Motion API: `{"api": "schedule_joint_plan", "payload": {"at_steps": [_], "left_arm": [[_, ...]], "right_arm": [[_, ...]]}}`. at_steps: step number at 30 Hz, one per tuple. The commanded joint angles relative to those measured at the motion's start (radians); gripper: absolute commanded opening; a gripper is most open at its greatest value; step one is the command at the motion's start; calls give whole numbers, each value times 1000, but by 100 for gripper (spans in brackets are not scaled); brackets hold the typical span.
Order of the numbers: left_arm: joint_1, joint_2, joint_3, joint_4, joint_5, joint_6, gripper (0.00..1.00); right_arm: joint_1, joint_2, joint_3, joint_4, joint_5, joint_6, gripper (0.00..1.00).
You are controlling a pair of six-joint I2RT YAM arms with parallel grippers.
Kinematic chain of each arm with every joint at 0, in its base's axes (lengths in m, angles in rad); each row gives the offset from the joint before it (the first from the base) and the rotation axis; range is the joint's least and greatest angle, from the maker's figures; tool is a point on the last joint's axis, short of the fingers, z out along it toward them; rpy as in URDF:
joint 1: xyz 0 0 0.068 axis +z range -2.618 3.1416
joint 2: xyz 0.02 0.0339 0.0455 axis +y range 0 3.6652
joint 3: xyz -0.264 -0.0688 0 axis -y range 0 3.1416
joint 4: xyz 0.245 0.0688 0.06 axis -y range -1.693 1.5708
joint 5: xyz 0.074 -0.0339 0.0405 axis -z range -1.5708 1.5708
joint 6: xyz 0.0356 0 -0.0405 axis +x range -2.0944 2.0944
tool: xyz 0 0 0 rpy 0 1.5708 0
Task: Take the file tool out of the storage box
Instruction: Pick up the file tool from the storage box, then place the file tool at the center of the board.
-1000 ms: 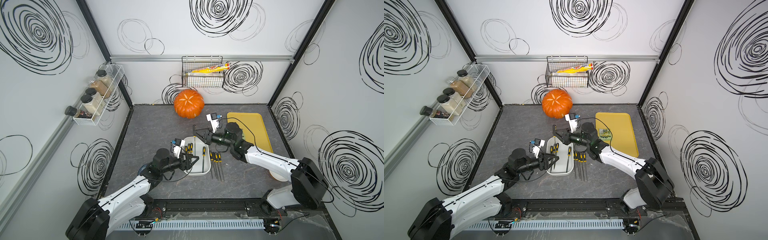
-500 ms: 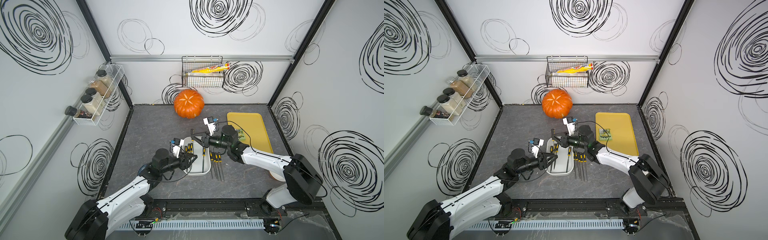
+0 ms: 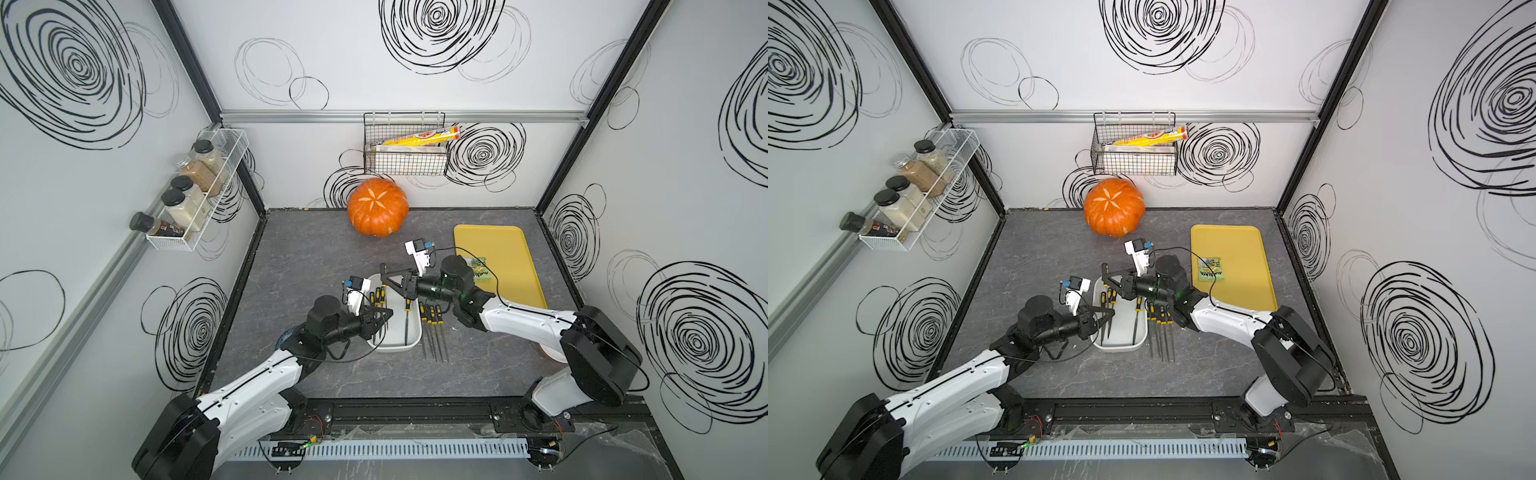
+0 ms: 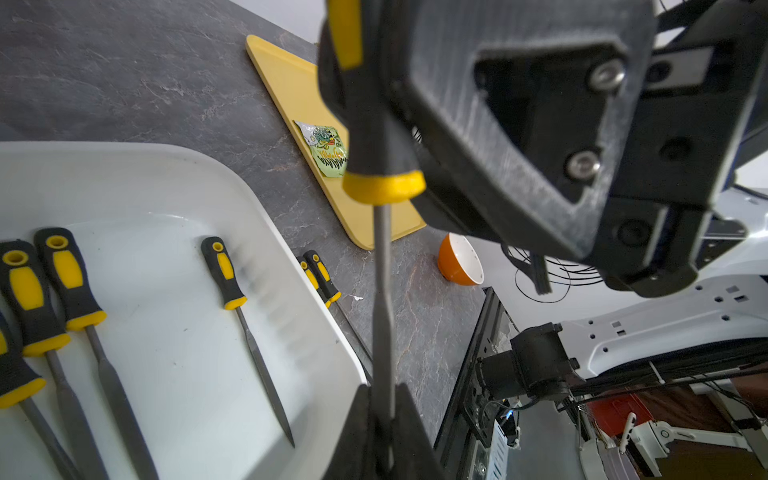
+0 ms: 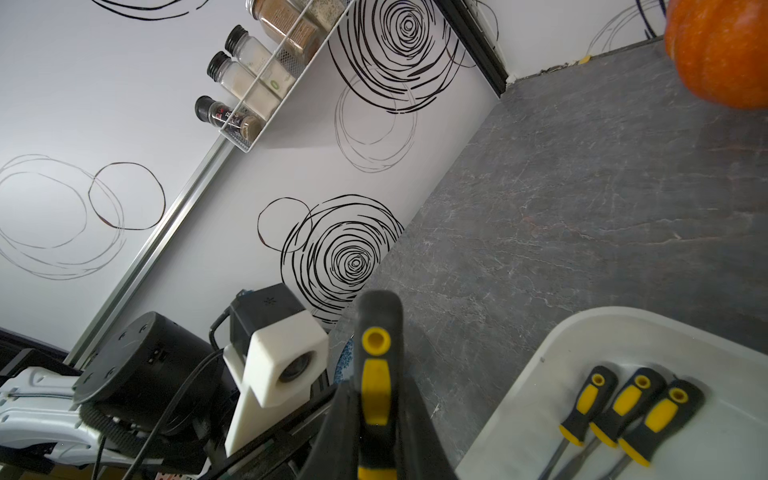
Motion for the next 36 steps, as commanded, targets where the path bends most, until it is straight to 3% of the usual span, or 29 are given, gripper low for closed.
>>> {"api": "schedule_joint_plan", "payload": {"at_steps": [1,6,8,14,19,24,28,36], "left_arm": [[-7,-19,29,23,-7,19,2],[-7,-74,65,-148,-102,32,0],[-20,-93,100,-273,-152,15,0],[-131,-69,289,-768,-367,-8,0],[-160,-44,339,-965,-512,-53,0],[-118,55,374,-1047,-482,-42,0],[-43,124,358,-1048,-451,-10,0],[-1,306,376,-1077,-396,58,0]], "right_arm": [[7,0,-6,53,-31,14,21],[6,-43,-29,39,-31,-16,47],[-3,-90,-15,-56,0,-76,49],[-28,-137,154,-588,198,-405,50],[-91,-152,119,-698,203,-512,50],[-99,-213,28,-634,175,-494,50],[-99,-255,-5,-627,236,-506,50],[-99,-227,-4,-621,158,-506,48]]}}
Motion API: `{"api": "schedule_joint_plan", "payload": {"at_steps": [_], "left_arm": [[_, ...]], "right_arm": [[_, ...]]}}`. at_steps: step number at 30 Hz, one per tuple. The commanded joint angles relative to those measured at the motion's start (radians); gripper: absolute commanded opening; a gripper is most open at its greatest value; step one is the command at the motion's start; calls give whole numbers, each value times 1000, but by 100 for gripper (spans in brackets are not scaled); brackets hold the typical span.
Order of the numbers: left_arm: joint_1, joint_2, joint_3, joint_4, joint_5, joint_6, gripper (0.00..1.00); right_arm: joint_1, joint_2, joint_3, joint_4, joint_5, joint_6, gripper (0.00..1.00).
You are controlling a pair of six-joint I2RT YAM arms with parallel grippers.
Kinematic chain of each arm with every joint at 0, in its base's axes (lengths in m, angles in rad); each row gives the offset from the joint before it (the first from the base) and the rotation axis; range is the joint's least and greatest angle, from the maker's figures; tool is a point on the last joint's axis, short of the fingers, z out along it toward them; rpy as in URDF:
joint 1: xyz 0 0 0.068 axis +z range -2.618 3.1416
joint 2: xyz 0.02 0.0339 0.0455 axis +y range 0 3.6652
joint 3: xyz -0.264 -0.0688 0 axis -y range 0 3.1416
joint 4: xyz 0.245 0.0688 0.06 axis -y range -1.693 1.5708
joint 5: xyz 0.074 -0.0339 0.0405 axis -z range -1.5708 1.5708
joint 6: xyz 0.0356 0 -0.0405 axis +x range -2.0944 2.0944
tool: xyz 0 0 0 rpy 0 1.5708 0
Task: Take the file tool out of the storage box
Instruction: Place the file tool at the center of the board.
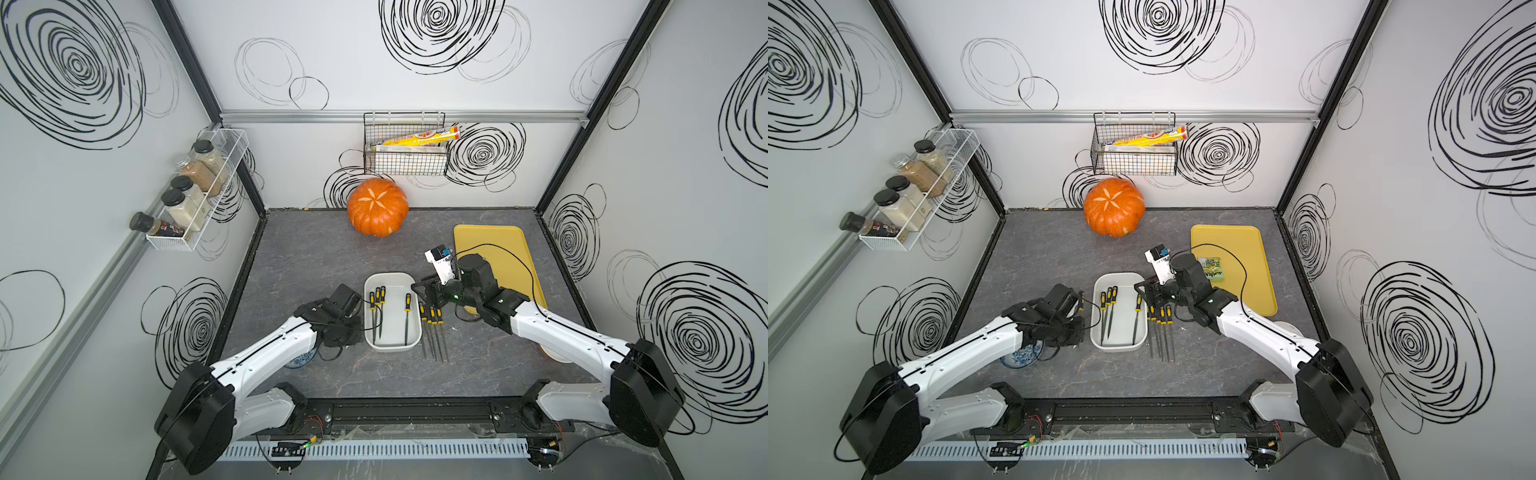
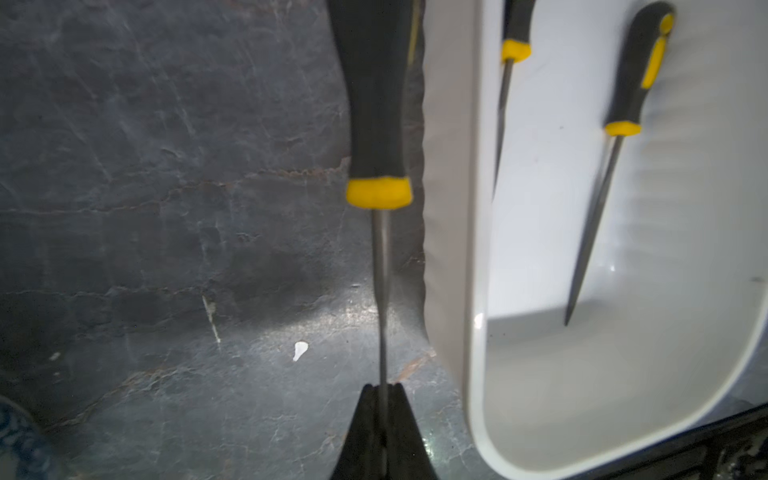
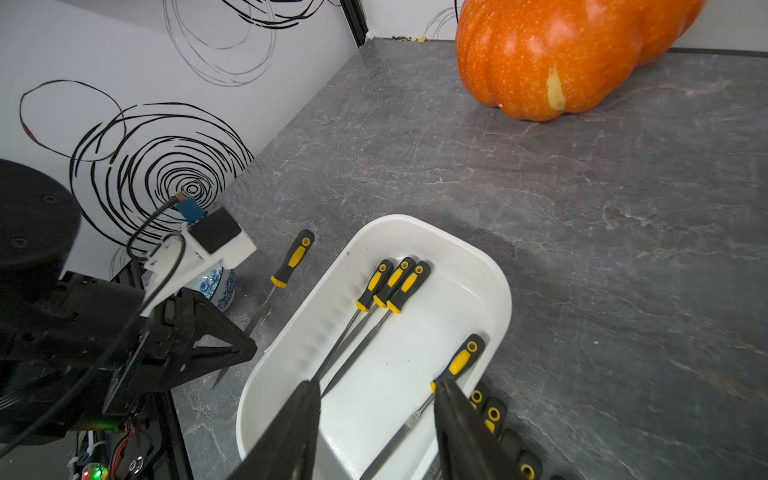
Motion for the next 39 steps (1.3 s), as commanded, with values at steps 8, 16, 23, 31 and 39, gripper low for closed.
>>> {"api": "schedule_joint_plan", "payload": {"at_steps": [8,16,23,31,39], "left_arm": [[23,214,104,-63,55,110,0],[51,310,146,-68,35,134,0],[62,361,131,-27,64,162,16],[63,363,133,-32,59,163,16],[63,266,149,-50,50,155,24]], "right_arm": [[2,60,21,0,-96,-23,47],[3,111,42,-21,-126,-21,46],[4,185,60,-11,-184,-7,43],[3,211,64,-6,-190,-9,43],[42,240,69,42,-194,28,39]]}}
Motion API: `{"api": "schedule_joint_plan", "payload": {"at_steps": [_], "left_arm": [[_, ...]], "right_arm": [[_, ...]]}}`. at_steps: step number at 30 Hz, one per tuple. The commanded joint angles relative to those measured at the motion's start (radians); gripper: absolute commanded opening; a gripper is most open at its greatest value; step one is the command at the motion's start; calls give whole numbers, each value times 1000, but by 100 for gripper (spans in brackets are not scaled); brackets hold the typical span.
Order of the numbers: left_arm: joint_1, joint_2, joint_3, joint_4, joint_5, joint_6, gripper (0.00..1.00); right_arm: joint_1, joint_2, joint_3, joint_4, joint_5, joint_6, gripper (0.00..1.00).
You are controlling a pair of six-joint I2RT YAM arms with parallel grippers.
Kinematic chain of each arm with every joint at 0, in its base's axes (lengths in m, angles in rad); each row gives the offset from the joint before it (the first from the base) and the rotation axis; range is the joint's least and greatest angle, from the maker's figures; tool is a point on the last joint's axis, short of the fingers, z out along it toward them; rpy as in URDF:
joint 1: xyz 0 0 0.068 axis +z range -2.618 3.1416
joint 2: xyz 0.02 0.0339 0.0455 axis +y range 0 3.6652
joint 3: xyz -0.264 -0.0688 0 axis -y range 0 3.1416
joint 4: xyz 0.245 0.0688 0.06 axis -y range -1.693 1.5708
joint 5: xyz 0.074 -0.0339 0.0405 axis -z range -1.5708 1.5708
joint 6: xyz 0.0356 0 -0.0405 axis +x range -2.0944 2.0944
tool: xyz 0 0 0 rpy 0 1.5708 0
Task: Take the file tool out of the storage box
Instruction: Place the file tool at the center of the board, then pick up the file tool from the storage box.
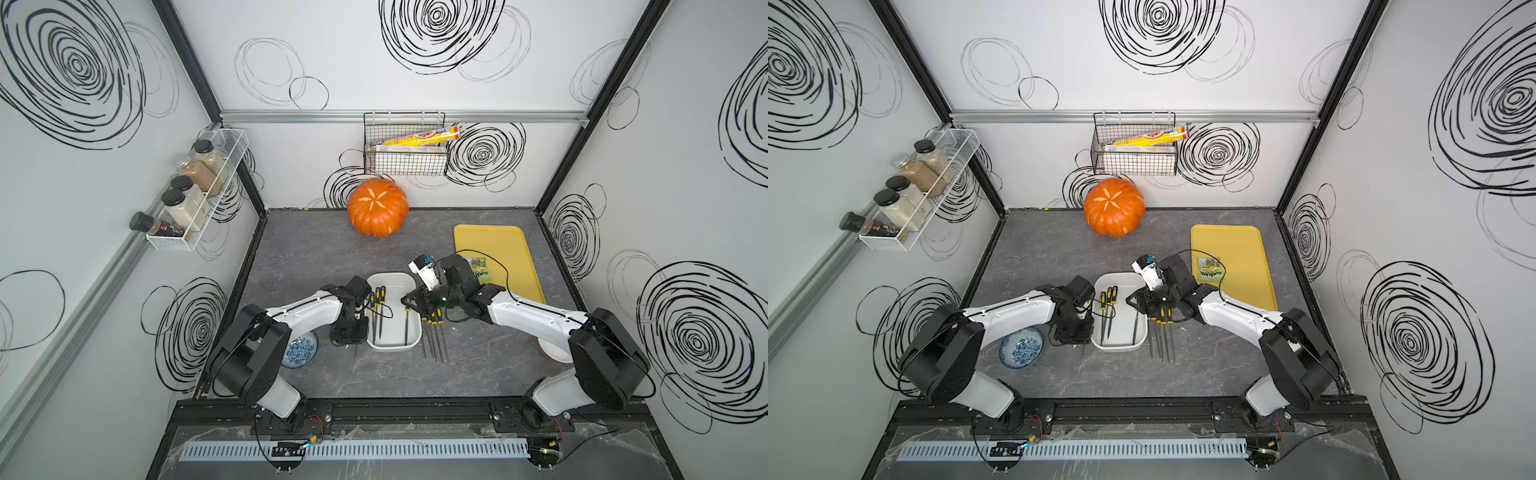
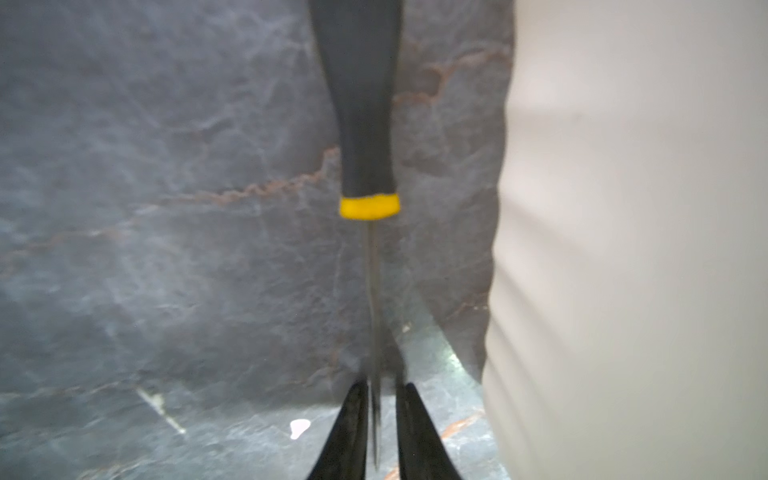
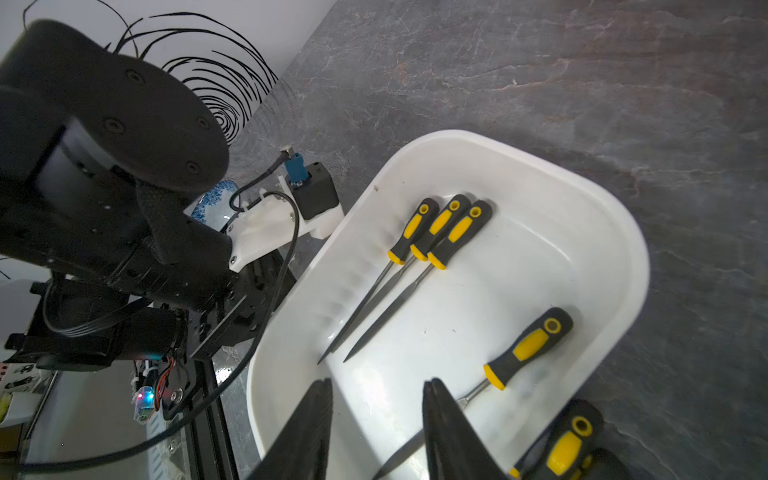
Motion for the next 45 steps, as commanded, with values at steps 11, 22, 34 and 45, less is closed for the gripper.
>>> {"api": "schedule_joint_plan", "payload": {"at_steps": [11,22,34,45], "left_arm": [[13,-407,1,90,-74,-95,51],[88,-708,-353,724,181,-173,85],[85,-722,-417,817,199,-128,89],[78,-721,-418,812,197,-128,92]], "right_arm": [[97,356,360,-247,243,-20,31],[102,564,560,-355,327,-48,30],[117,639,613,-445,489,-2,31],[146,638,629,-557,626,60,30]]}}
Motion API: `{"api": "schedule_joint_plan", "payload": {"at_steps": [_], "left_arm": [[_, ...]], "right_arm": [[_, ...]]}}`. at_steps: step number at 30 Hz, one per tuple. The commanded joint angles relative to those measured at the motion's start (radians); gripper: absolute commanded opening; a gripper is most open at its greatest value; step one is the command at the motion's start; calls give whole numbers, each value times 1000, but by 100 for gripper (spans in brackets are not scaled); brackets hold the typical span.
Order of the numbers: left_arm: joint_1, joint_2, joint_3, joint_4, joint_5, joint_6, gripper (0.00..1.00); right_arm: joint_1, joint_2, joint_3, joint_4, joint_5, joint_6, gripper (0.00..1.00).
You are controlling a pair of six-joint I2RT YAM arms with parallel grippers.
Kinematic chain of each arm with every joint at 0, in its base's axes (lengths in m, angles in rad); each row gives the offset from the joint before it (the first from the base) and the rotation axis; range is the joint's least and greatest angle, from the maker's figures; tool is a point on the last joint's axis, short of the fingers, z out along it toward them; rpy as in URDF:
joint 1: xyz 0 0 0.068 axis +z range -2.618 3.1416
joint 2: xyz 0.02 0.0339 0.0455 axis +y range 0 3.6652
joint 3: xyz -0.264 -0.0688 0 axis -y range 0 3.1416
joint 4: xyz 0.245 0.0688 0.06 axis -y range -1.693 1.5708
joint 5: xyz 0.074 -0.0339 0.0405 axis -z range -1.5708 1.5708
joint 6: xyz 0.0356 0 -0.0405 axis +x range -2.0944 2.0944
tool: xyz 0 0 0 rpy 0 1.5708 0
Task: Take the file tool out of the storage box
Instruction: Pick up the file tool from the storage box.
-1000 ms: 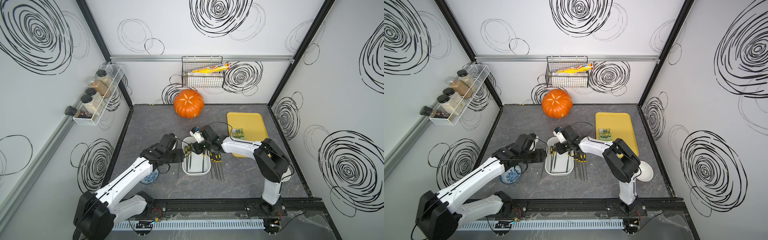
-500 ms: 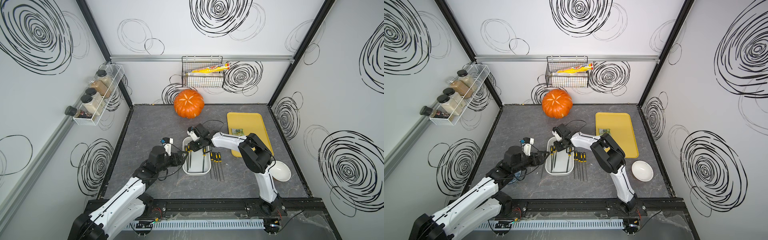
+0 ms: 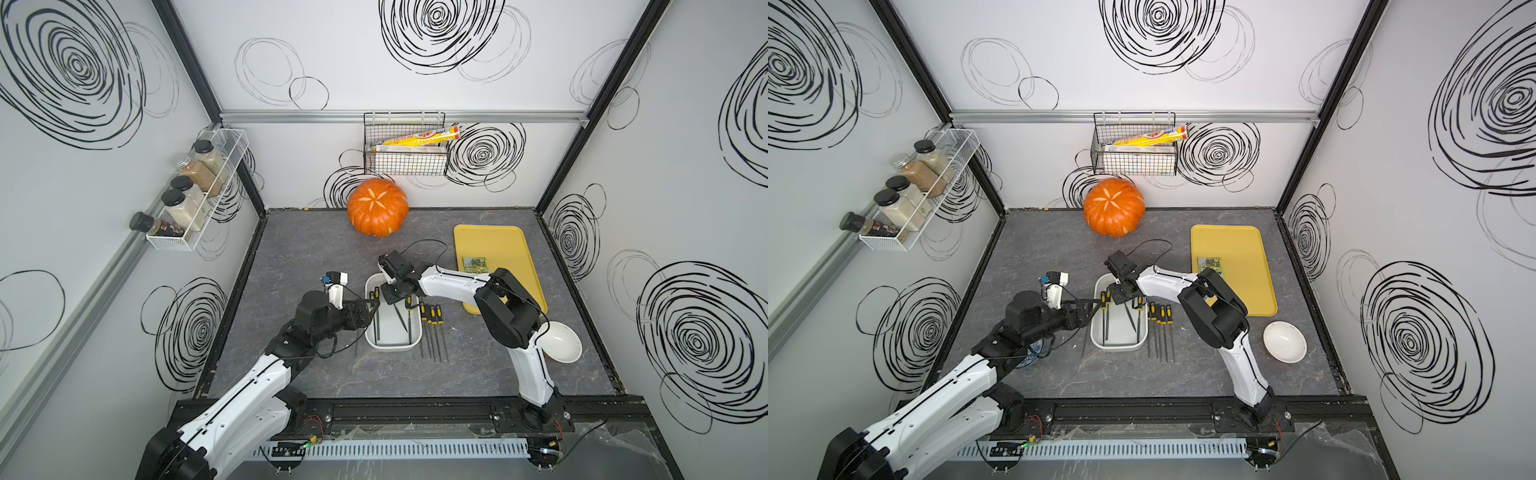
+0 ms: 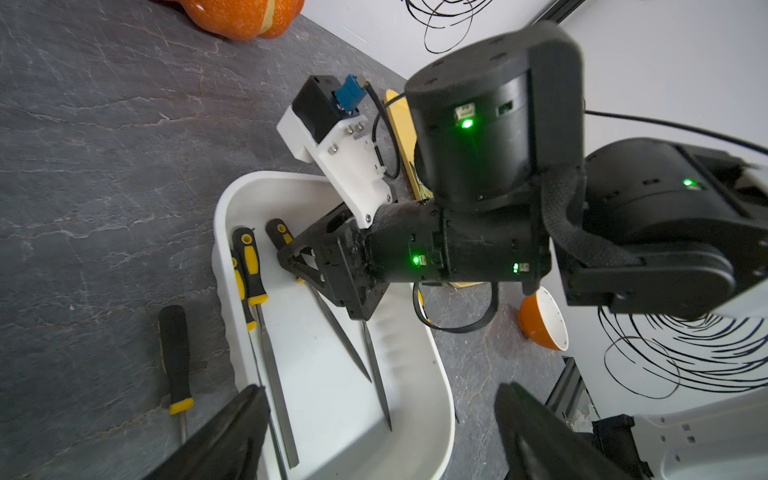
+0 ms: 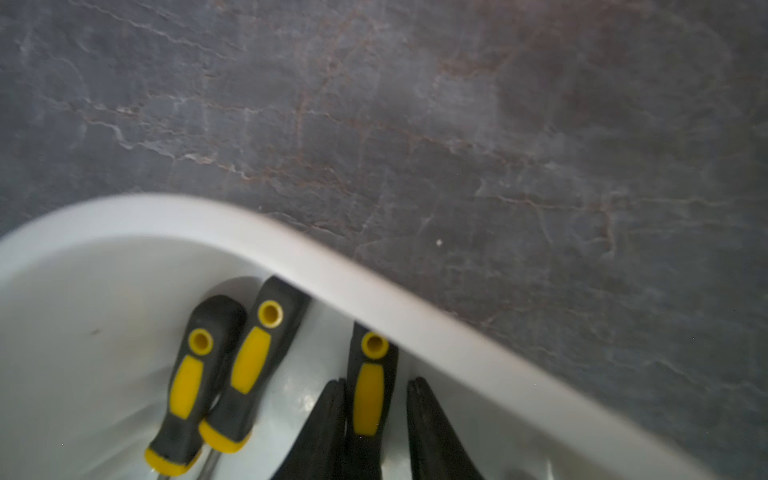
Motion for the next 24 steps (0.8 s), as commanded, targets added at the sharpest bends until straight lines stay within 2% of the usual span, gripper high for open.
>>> {"api": "schedule_joint_plan", "payload": {"at_steps": [1,8,11,17,24], "left_arm": [[-7,-8,-4,52,16,16,92],[-9,6,-1,51,19,20,92],[-9,2,-2,49,16,19,92],[-10,0,-7,56,36,27,99],[1,30,-10,66,72,29,99]], "right_arm": [[13,1,-24,-108,53,26,31],[13,64,37,-116,-30,-5,32],[13,88,48,-123,-27,-10,31],[13,64,23,-116,-19,-7,13],[12,-139,-95,41,-88,-63,4]]}}
